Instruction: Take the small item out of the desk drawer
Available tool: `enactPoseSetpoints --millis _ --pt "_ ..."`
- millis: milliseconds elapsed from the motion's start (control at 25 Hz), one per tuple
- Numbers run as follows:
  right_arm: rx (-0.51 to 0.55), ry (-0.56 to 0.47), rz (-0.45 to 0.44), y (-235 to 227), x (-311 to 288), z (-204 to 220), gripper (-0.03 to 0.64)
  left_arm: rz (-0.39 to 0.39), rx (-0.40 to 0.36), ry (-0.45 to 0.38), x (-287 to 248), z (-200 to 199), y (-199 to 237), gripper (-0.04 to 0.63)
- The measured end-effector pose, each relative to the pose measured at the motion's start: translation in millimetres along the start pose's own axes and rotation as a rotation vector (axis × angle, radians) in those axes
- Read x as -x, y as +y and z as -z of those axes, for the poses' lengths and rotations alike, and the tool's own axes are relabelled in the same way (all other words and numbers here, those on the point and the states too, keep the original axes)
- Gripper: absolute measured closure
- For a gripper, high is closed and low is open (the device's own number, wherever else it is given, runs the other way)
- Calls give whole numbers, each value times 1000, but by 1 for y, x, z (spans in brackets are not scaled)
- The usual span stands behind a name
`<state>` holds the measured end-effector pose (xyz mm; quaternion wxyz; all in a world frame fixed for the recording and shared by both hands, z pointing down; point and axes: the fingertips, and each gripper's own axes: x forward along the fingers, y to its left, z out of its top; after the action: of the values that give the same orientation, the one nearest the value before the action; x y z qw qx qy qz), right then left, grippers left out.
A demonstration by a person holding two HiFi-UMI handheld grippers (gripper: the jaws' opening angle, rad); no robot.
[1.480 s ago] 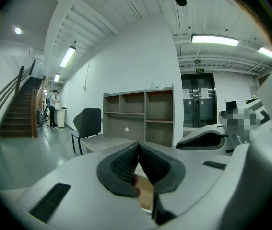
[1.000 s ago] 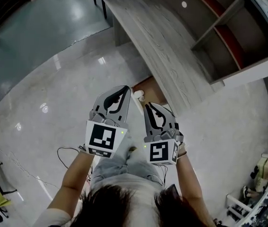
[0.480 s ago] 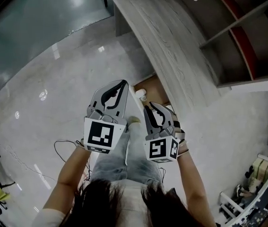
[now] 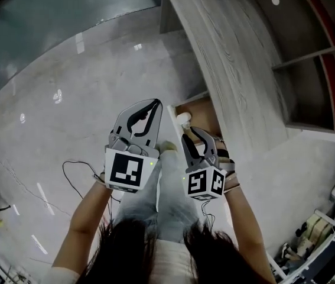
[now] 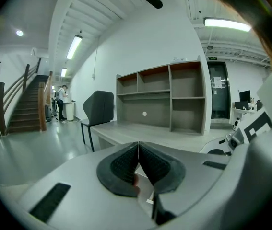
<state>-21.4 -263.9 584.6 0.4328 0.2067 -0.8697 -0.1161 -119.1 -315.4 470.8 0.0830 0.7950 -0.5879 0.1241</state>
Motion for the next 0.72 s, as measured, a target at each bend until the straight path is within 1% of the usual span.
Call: enactPoseSetpoints --millis 360,720 --pt "180 75 -76 16 -47 40 482 -36 27 23 -19 39 14 578" --pt "286 155 -127 28 -79 67 460 -21 31 32 -36 67 13 578"
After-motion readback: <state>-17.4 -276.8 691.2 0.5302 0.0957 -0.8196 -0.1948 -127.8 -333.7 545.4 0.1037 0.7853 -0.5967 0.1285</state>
